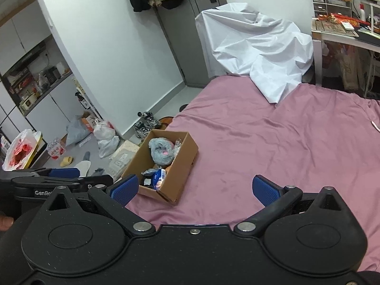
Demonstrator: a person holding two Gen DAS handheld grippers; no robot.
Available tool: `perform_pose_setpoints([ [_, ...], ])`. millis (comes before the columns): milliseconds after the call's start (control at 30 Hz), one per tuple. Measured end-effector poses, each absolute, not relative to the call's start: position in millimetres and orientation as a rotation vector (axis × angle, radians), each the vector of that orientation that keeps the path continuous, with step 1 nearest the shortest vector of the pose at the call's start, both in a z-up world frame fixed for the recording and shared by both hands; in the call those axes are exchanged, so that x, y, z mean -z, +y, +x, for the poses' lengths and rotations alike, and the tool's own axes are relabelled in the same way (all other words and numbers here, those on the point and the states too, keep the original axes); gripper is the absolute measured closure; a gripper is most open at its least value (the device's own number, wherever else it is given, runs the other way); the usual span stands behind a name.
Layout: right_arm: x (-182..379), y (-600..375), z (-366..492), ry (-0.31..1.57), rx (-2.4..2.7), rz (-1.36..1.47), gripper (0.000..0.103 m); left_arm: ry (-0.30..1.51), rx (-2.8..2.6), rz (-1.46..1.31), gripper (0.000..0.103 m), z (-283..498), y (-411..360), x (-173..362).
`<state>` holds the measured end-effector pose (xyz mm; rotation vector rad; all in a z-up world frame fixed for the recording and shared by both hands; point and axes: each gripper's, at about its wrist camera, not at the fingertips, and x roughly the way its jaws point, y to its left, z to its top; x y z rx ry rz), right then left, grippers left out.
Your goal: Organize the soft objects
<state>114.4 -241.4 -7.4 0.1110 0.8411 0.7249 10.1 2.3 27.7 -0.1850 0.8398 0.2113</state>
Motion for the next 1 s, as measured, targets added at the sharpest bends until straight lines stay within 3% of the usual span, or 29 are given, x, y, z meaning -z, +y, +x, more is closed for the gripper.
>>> perform_pose_setpoints([
  [1000,10.0,-239.8,113.7,0.843,-0.722,0.112,0.000,0.858,-0.242,-0.208,0.000,8.0,5.6,-24.9],
])
